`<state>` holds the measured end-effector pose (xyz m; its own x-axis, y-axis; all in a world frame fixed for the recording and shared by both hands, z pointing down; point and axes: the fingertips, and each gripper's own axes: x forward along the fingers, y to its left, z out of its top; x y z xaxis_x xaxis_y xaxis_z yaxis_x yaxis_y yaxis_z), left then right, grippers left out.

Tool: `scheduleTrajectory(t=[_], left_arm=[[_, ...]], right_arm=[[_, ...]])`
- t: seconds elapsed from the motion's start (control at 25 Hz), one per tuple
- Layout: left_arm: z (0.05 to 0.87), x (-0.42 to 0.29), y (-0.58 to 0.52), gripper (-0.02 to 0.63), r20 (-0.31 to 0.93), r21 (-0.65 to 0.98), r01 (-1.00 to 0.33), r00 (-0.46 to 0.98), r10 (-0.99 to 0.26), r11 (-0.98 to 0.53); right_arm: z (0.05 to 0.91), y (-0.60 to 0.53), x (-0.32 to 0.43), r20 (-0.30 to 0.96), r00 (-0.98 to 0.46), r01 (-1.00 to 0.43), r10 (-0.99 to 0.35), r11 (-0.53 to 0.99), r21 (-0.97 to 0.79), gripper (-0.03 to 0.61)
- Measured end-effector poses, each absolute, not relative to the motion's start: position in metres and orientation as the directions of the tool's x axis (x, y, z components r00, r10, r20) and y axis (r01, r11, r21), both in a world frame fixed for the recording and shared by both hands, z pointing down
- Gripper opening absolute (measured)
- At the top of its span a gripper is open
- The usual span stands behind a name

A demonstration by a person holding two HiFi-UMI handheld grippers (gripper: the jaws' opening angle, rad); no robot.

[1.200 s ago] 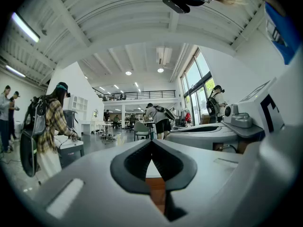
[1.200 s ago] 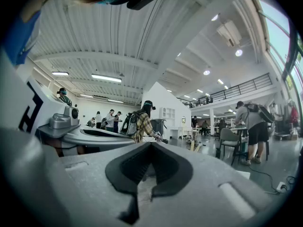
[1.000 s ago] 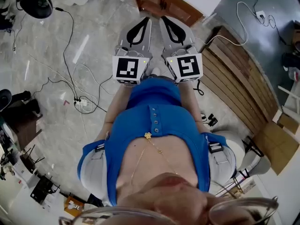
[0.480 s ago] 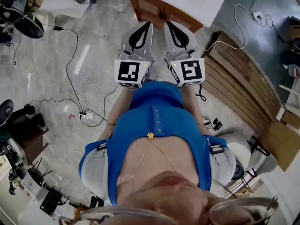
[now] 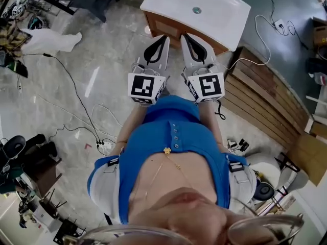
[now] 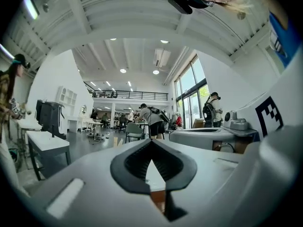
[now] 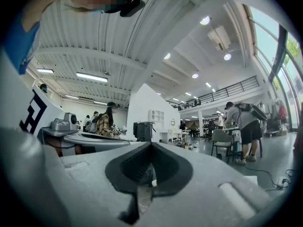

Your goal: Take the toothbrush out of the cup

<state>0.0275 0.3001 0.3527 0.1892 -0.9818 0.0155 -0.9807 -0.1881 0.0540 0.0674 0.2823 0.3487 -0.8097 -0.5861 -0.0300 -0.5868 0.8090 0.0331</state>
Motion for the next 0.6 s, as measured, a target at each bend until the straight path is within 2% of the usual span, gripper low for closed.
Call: scheduleTrajectory(t=[0.6], left_arm=[[0.363,-0.039,0.269,0.002,0.021,0.065,-0.965,0.256,-0.966,-0.254]], right_arm=[[0.364,0.254,-0.007,0.016,-0.784,-0.619,-0.621,0.784,0.046,0.002]])
